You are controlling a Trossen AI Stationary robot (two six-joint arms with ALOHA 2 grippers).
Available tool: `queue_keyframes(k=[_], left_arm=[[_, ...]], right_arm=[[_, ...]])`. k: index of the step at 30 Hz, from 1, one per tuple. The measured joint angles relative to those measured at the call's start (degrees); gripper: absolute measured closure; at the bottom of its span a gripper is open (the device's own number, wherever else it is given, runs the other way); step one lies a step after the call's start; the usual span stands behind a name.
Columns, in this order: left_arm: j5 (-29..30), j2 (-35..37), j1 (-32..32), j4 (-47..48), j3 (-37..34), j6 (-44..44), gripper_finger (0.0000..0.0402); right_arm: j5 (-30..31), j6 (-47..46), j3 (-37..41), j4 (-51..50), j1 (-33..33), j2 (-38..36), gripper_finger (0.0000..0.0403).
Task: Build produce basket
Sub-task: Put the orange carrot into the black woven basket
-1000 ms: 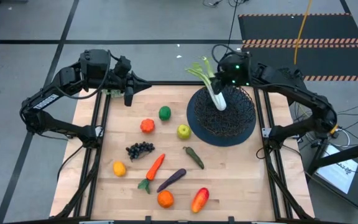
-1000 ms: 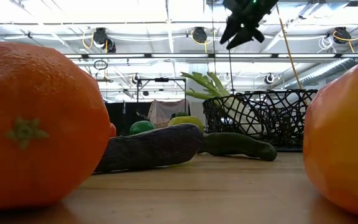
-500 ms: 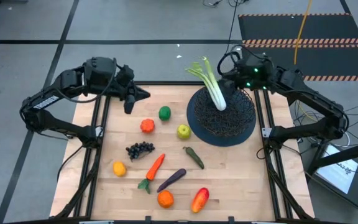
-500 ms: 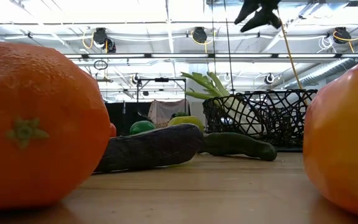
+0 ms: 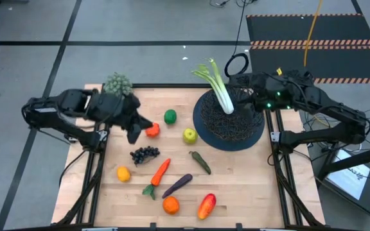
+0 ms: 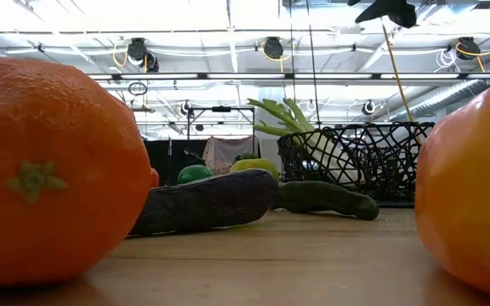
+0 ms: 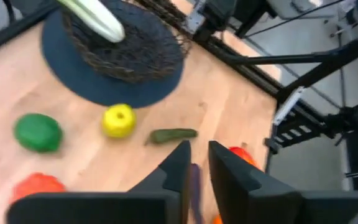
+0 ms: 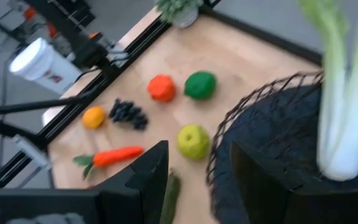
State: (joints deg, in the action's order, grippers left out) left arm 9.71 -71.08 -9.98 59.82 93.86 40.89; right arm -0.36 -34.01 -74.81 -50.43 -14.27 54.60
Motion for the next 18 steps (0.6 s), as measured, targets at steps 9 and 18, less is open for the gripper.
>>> queue_keyframes(k=[9, 18], left_arm=[[10.13, -7.8, -14.79, 0.63, -0.04, 14.13, 0.025], [1.36, -20.62, -16.91, 10.46, -0.06, 35.67, 0.0238]], right_arm=[[0.0, -6.14, 5.81, 3.42, 9.24, -3.36, 0.0236], [0.02, -8.11, 7.06, 6.27, 14.42, -3.73, 0.0236]])
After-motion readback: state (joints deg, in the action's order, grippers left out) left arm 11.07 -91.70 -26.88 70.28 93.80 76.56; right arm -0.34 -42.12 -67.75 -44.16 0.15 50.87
